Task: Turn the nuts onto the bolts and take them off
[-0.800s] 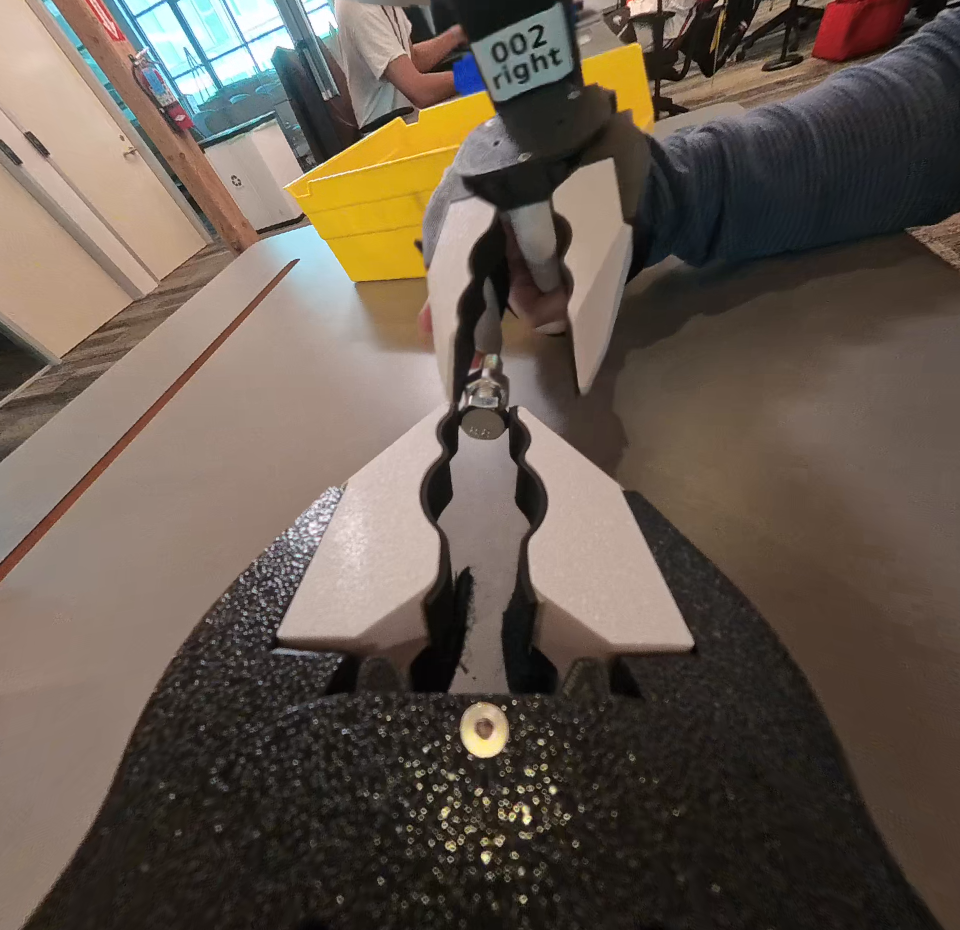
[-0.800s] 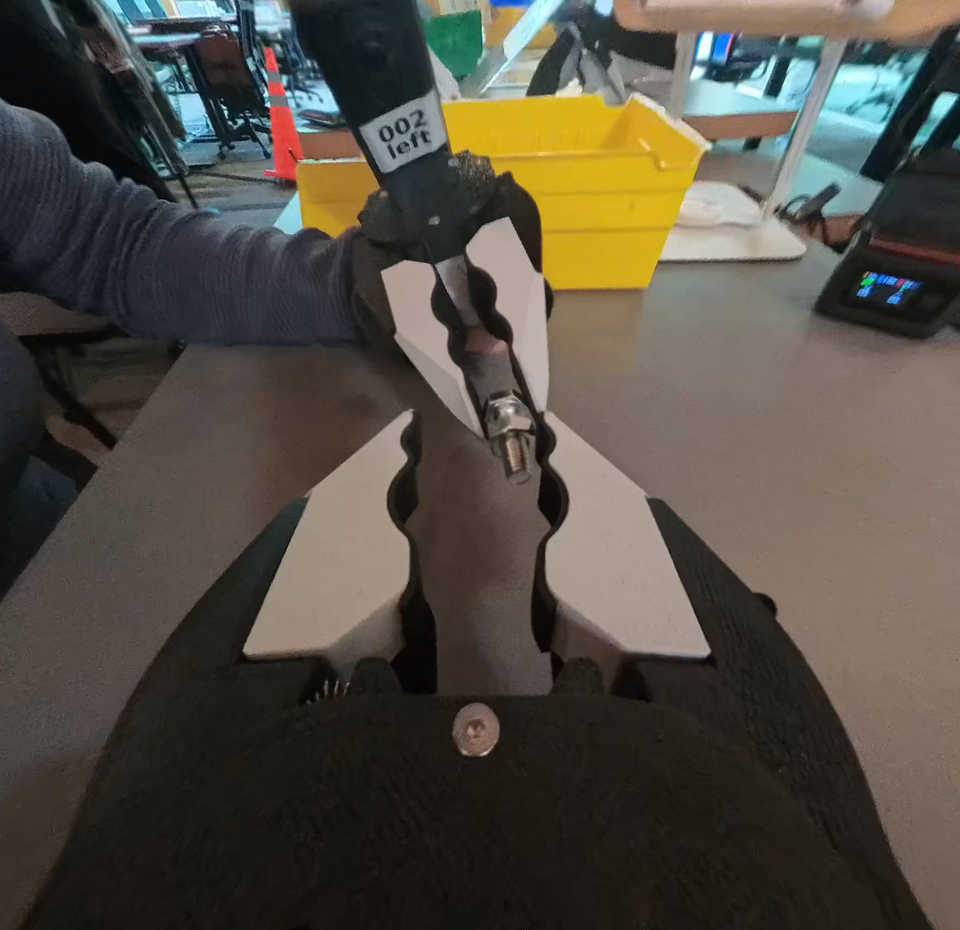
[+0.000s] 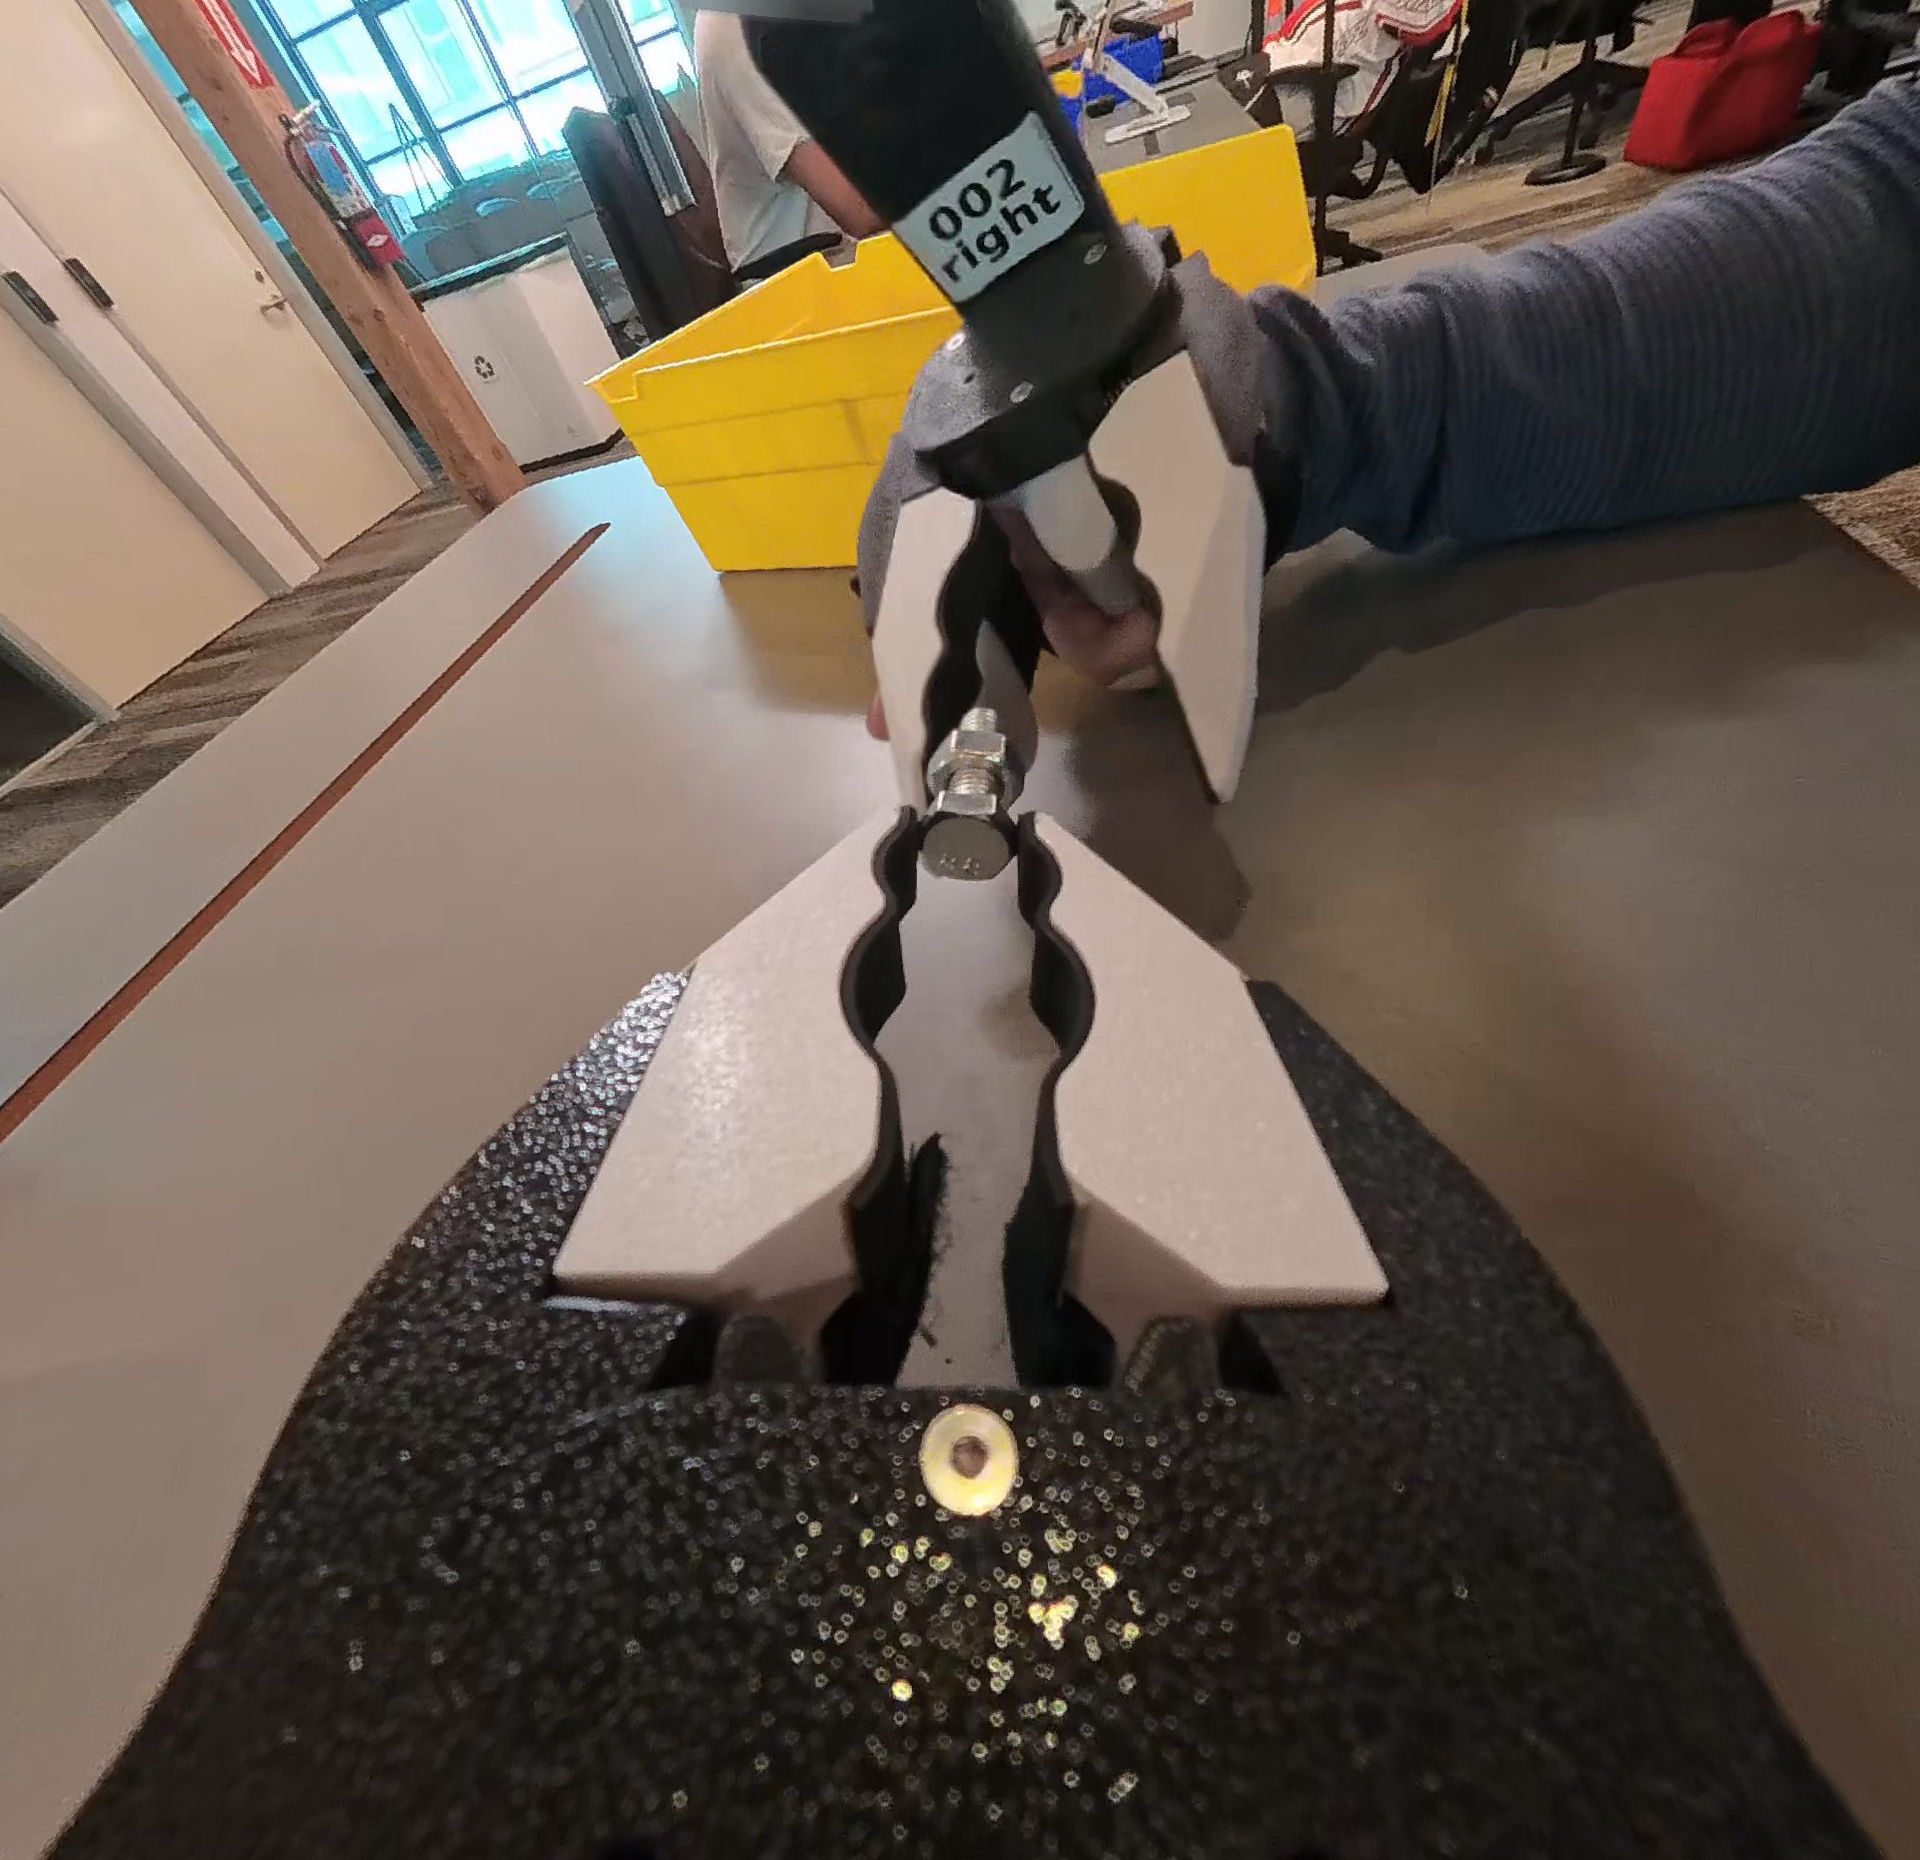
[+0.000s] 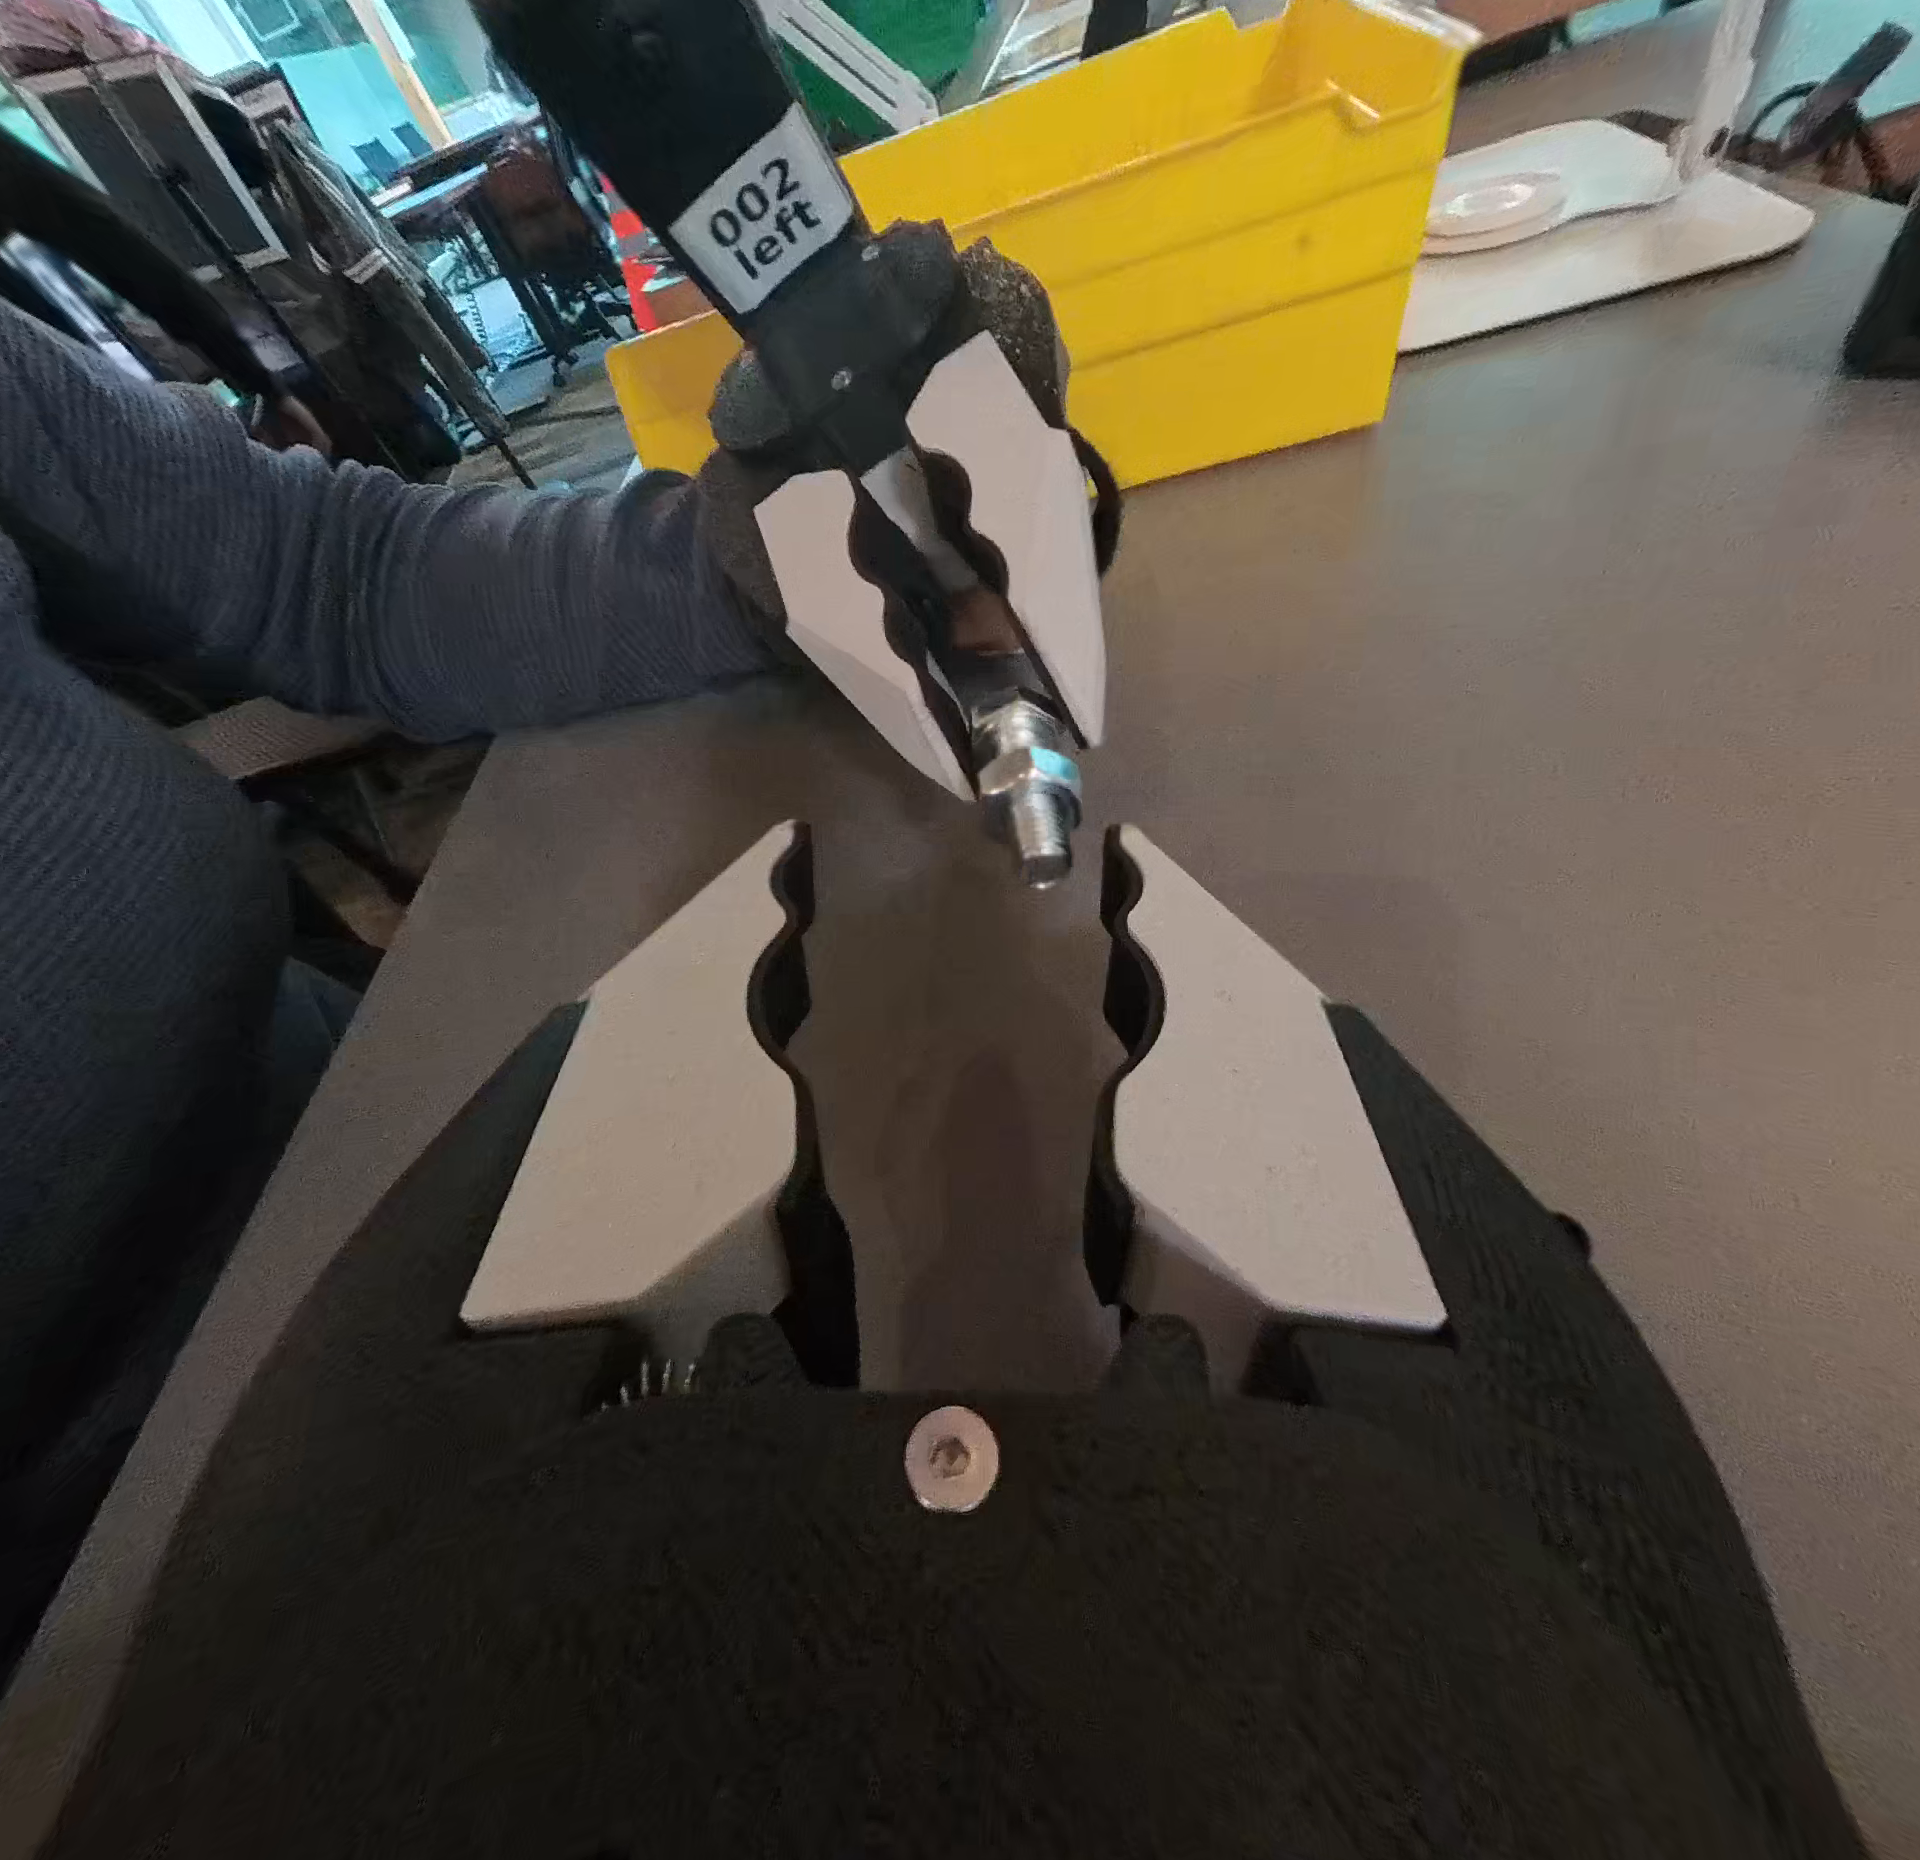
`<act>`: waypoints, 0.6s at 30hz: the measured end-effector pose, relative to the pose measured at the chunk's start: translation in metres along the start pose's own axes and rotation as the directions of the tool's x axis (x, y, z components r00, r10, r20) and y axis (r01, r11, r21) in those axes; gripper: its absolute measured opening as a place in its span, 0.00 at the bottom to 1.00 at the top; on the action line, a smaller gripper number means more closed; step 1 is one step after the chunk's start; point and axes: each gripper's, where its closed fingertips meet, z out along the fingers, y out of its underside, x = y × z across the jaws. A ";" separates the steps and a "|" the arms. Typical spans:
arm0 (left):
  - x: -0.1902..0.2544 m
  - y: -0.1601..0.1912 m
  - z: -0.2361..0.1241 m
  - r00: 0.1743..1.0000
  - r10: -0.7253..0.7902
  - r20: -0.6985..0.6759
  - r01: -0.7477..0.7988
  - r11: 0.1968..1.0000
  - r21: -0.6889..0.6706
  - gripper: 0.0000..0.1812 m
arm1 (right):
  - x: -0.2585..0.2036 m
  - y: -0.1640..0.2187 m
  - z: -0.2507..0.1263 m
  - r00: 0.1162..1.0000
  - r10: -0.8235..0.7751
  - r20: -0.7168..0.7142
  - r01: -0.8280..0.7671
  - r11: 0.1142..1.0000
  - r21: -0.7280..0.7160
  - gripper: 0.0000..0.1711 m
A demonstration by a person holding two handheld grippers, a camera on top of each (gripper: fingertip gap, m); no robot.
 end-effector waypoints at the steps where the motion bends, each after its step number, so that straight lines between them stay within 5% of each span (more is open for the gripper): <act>1: 0.001 0.001 0.000 1.000 0.002 -0.002 -0.002 1.000 -0.005 0.09 | -0.003 -0.003 0.002 0.999 -0.033 0.003 0.033 0.999 0.017 0.32; 6: -0.001 -0.010 -0.004 0.999 -0.044 -0.014 0.045 0.996 0.075 0.09 | -0.008 -0.017 0.003 0.951 -0.294 -0.100 0.301 0.951 0.067 0.34; 14: -0.004 -0.011 -0.006 0.998 -0.066 -0.010 0.067 0.994 0.087 0.09 | 0.006 -0.007 -0.005 0.997 -0.053 -0.058 0.054 0.998 0.027 0.30; 18: -0.001 -0.008 -0.003 0.999 -0.042 -0.016 0.042 0.997 0.057 0.09 | -0.011 -0.029 -0.009 0.991 -0.137 -0.014 0.137 0.977 0.166 0.28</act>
